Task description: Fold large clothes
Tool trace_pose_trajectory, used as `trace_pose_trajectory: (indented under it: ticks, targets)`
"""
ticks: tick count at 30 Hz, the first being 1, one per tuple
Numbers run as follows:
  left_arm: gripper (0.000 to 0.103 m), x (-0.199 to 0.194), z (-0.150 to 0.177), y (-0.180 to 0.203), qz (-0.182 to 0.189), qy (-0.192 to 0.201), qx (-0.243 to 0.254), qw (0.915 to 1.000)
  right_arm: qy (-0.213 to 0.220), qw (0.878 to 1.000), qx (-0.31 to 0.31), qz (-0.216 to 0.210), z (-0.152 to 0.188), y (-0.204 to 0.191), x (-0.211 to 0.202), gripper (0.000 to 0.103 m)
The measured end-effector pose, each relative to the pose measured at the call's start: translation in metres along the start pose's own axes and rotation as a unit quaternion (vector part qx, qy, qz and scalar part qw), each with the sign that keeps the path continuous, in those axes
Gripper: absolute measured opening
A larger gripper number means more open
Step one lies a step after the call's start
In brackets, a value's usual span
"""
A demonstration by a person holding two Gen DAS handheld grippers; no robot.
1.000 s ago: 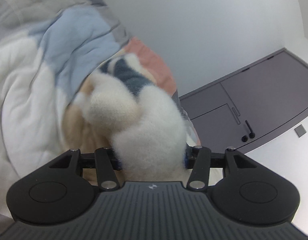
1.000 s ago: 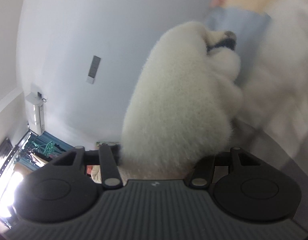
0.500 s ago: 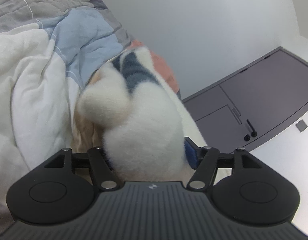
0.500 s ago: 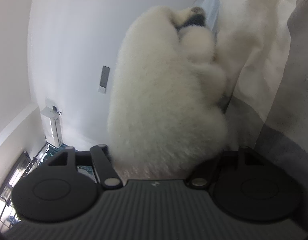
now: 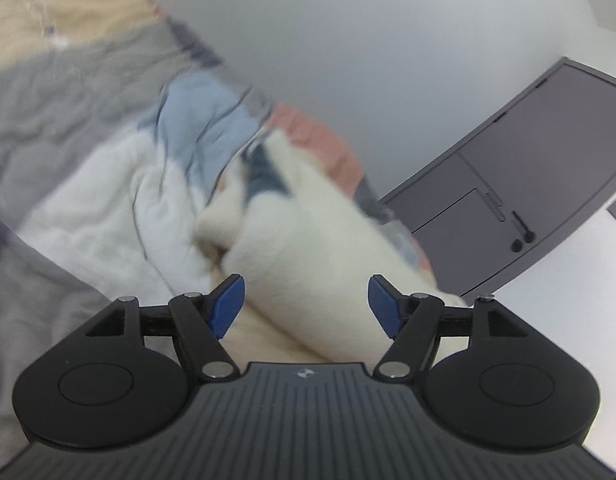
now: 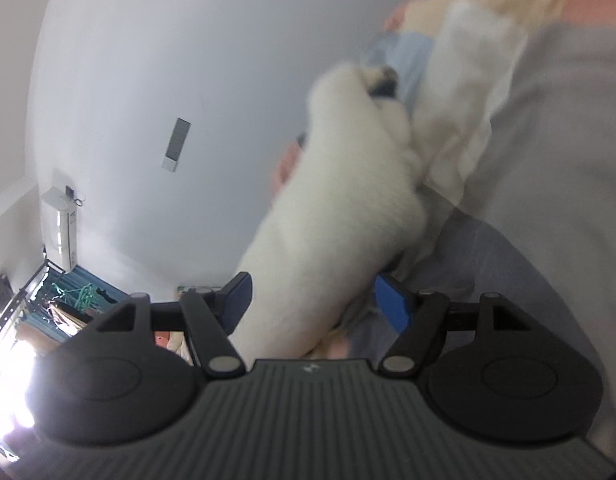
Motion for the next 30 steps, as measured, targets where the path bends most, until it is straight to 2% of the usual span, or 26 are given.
trace_pose_trajectory:
  ticks: [3,6,11,16,21,30]
  targets:
    - [0.073,-0.030,-0.011,0.026,0.013,0.014,0.027,0.9995,0.021,0.999,-0.029,-0.007,-0.012,-0.024,-0.029,0.071]
    - [0.075,-0.060,-0.021,0.057,0.018,0.022,0.072,0.9970,0.035,0.996,-0.078,-0.015,-0.021,-0.066,-0.050,0.071]
    - [0.077,-0.114,-0.025,0.112,0.022,0.036,0.162,0.9859,0.063,0.982,-0.175,-0.032,-0.024,-0.136,-0.094,0.071]
    - [0.078,-0.160,-0.020,0.149,0.025,0.048,0.218,0.9745,0.101,0.964,-0.244,-0.044,-0.014,-0.189,-0.134,0.071]
    - [0.079,-0.193,-0.010,0.163,0.040,0.048,0.237,0.9696,0.107,0.952,-0.281,-0.050,0.003,-0.215,-0.152,0.072]
    - [0.079,-0.235,0.008,0.158,0.019,0.058,0.283,0.9573,0.105,0.932,-0.348,-0.012,0.038,-0.227,-0.171,0.072]
Point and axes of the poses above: each gripper's, at about its wrist camera, not at the fingertips, and x roughly the way its jaws point, y to its right, z to its underside, the point moved 4 cm from there along x, roughly the way its jaws point, and after that the axes turned 8 degrees about y, right-handed, at the moved point
